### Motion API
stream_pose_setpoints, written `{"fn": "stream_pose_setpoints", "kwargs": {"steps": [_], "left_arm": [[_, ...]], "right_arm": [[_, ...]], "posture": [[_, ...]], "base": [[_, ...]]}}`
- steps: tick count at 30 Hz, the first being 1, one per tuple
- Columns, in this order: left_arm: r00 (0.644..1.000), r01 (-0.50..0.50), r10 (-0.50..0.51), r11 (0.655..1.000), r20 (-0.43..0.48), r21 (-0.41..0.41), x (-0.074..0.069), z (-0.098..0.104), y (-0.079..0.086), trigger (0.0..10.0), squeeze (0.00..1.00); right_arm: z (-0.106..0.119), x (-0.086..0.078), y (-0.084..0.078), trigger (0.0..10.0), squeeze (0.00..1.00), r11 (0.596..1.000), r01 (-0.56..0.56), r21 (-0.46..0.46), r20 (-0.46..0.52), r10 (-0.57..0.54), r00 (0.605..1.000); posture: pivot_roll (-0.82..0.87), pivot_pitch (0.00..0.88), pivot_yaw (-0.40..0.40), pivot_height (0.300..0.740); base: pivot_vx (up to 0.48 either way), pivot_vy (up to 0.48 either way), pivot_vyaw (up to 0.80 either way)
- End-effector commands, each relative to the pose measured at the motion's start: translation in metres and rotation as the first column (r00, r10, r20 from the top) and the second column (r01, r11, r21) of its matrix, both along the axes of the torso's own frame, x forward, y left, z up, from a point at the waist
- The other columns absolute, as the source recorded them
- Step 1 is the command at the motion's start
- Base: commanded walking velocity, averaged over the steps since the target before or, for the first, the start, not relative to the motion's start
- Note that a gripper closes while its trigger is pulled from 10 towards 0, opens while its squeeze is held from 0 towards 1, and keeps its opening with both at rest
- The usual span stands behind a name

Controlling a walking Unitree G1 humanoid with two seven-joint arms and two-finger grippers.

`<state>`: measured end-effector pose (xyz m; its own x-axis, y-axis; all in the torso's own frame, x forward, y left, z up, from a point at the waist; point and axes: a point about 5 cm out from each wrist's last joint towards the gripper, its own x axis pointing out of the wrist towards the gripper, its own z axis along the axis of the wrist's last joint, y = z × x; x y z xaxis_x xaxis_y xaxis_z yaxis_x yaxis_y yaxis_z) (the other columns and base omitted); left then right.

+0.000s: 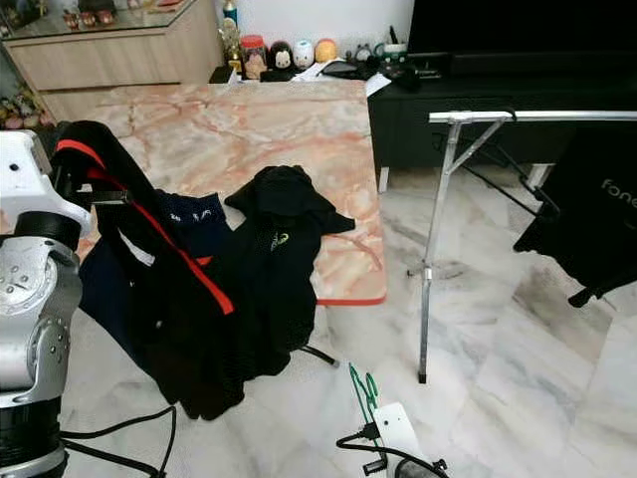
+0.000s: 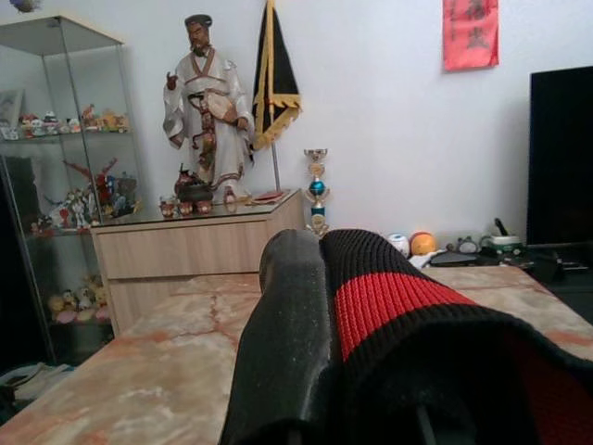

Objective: Hang hanger

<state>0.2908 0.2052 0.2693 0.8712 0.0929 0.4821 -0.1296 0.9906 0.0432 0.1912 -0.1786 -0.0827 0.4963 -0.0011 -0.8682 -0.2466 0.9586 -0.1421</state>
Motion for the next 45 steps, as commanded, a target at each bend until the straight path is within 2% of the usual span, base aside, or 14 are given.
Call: {"fn": "stream_pose_setpoints", "kwargs": {"steps": [1, 4, 16, 29, 33, 38, 40, 41, 42, 43, 45], "left_arm": [[0.999, -0.003, 0.002, 1.0, 0.038, 0.009, 0.0, 0.012, 0.003, 10.0, 0.0], [0.998, 0.003, -0.006, 0.999, 0.069, 0.043, 0.006, 0.029, 0.005, 10.0, 0.0], [0.99, 0.049, -0.062, 0.994, 0.125, 0.101, 0.017, 0.055, -0.003, 10.0, 0.0], [0.989, 0.063, -0.077, 0.992, 0.125, 0.107, 0.018, 0.057, -0.004, 10.0, 0.0], [0.994, 0.084, -0.09, 0.993, 0.061, 0.086, 0.02, 0.043, -0.004, 10.0, 0.0], [0.985, 0.151, -0.145, 0.986, -0.088, 0.067, 0.018, 0.012, -0.008, 10.0, 0.0], [0.974, 0.162, -0.147, 0.984, -0.174, 0.073, 0.016, -0.006, -0.007, 10.0, 0.0], [0.974, 0.162, -0.147, 0.984, -0.174, 0.073, 0.016, -0.006, -0.007, 10.0, 0.0], [0.952, 0.186, -0.162, 0.98, -0.261, 0.068, 0.01, -0.025, -0.007, 10.0, 0.0], [0.952, 0.186, -0.162, 0.98, -0.261, 0.068, 0.01, -0.025, -0.007, 10.0, 0.0], [0.926, 0.205, -0.173, 0.977, -0.336, 0.062, 0.004, -0.041, -0.007, 10.0, 0.0]], "right_arm": [[0.0, 0.001, 0.002, 10.0, 0.0, 1.0, -0.003, 0.007, 0.002, 0.003, 1.0], [0.001, 0.001, 0.002, 10.0, 0.0, 1.0, -0.005, 0.006, 0.001, 0.005, 1.0], [0.0, 0.001, 0.002, 10.0, 0.0, 1.0, -0.014, 0.004, -0.001, 0.014, 1.0], [0.0, 0.001, 0.002, 10.0, 0.0, 1.0, -0.014, 0.004, 0.0, 0.014, 1.0], [0.0, 0.001, 0.002, 10.0, 0.0, 1.0, -0.012, 0.005, 0.003, 0.012, 1.0], [0.0, 0.001, 0.002, 10.0, 0.0, 1.0, -0.02, 0.003, 0.001, 0.02, 1.0], [0.0, 0.001, 0.002, 10.0, 0.0, 1.0, -0.021, 0.003, 0.0, 0.021, 1.0], [0.0, 0.001, 0.002, 10.0, 0.0, 1.0, -0.021, 0.003, 0.0, 0.021, 1.0], [0.0, 0.001, 0.002, 10.0, 0.0, 1.0, -0.024, 0.004, 0.0, 0.024, 1.0], [0.0, 0.001, 0.002, 10.0, 0.0, 1.0, -0.024, 0.004, 0.0, 0.024, 1.0], [0.0, 0.001, 0.002, 10.0, 0.0, 1.0, -0.027, 0.004, -0.001, 0.027, 1.0]], "posture": [[-0.01, 0.0, 0.06, 0.74], [-0.01, 0.0, 0.058, 0.74], [-0.01, 0.0, 0.063, 0.74], [-0.01, 0.0, 0.064, 0.74], [-0.01, 0.0, 0.072, 0.74], [-0.01, 0.0, 0.072, 0.74], [-0.01, 0.0, 0.072, 0.74], [-0.01, 0.0, 0.072, 0.74], [0.0, 0.0, 0.071, 0.74], [0.0, 0.0, 0.071, 0.74], [0.0, 0.0, 0.072, 0.74]], "base": [[0.311, 0.0, 0.0], [0.311, 0.0, 0.0], [0.312, 0.0, 0.0], [0.315, 0.0, 0.0], [0.234, 0.0, 0.0], [0.0, 0.0, 0.0], [0.0, 0.0, 0.0], [0.0, 0.0, 0.0], [0.0, 0.0, 0.0], [0.0, 0.0, 0.0], [0.0, 0.0, 0.0]]}}
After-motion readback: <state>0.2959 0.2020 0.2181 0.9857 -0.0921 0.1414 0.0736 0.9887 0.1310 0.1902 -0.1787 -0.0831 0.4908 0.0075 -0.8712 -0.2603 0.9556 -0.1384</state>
